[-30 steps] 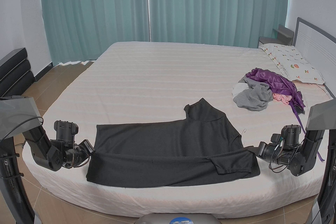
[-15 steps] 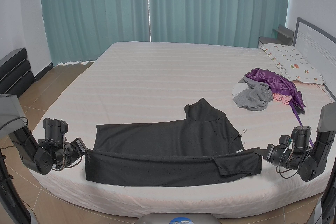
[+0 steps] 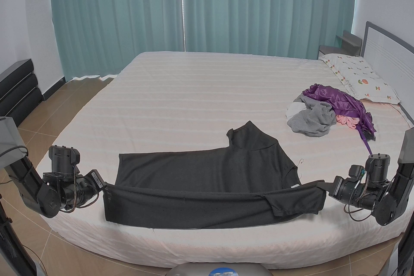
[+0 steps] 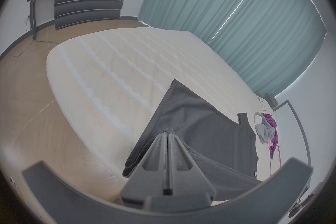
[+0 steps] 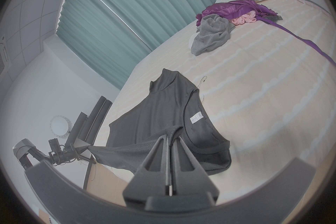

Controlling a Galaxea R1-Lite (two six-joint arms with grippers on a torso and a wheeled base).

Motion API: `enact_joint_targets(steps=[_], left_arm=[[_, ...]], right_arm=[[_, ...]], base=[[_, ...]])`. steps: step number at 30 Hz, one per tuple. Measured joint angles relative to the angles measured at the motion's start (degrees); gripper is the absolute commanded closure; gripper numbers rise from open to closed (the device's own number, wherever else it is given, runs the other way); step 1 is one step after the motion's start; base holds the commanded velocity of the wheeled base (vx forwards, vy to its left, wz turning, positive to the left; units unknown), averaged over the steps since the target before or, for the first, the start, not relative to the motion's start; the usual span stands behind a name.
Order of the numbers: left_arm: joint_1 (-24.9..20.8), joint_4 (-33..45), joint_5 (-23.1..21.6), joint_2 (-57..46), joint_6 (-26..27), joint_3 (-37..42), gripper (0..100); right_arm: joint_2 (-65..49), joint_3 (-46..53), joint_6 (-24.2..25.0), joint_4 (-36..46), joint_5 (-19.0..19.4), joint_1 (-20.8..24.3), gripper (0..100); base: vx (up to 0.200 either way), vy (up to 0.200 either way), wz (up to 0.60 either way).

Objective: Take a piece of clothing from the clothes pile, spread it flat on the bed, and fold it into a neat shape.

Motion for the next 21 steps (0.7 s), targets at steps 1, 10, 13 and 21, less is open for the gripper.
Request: enact_joint_targets(steps=[1, 10, 13, 21], left_arm=[[0.0, -0.05, 0.0, 0.3, -0.02, -0.38, 100], [0.17, -0.06, 0.17, 5.68, -0.24, -4.85, 100], [0.26, -0.41, 0.23, 7.92, -0.27, -6.64, 100], [0.22, -3.36, 0.45, 14.53, -0.22, -9.79, 100]], right_arm=[[0.49, -0.55, 0.0, 0.02, -0.07, 0.04, 100], [6.78, -7.77, -0.04, 0.62, -0.95, 0.88, 100], [8.96, -10.03, -0.04, 0.82, -1.3, 1.1, 100], [14.54, -14.97, -0.09, 0.95, -1.61, 1.88, 100]], base=[[0.0, 0.0, 0.0], [0.0, 0.0, 0.0], [0.0, 0.0, 0.0], [0.0, 0.0, 0.0]])
